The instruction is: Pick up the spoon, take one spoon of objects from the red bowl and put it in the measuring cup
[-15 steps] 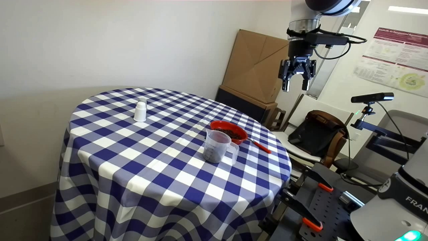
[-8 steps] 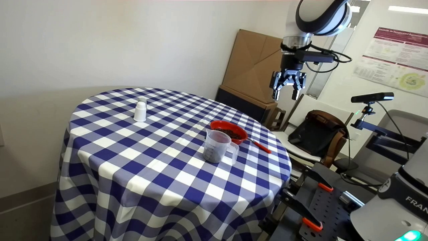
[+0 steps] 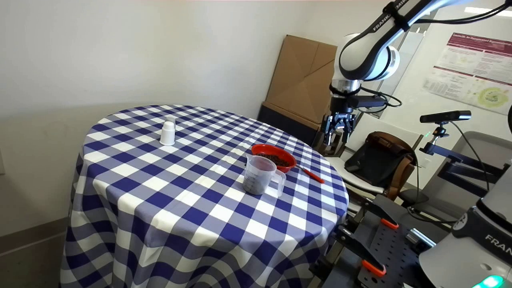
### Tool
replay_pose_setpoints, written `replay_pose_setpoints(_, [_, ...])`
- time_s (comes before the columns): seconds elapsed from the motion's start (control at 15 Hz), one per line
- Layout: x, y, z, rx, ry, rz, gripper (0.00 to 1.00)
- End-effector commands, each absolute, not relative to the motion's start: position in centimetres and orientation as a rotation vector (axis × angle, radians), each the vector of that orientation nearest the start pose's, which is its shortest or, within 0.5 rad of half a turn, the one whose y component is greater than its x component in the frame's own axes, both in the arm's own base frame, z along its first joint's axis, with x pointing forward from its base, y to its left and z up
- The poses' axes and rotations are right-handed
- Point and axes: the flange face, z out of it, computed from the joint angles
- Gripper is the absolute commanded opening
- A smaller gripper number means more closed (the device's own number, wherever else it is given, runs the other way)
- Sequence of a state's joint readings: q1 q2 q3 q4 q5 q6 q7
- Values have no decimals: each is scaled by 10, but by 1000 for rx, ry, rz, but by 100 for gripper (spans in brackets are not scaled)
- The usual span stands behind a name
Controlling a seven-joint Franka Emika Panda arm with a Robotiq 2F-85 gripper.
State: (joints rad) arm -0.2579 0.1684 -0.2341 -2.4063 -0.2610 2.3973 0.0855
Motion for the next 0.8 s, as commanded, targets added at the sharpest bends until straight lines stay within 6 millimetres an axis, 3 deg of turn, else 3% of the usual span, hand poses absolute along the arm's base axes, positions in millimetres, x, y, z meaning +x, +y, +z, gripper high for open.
replay_pose_setpoints(0.0, [430,-242,201,-3237,609,330,100])
replay_pose_setpoints(0.33, [423,-235,157,-3233,592,388,100])
replay_pose_setpoints(0.73, [414,-228,125,-3196,532,509,100])
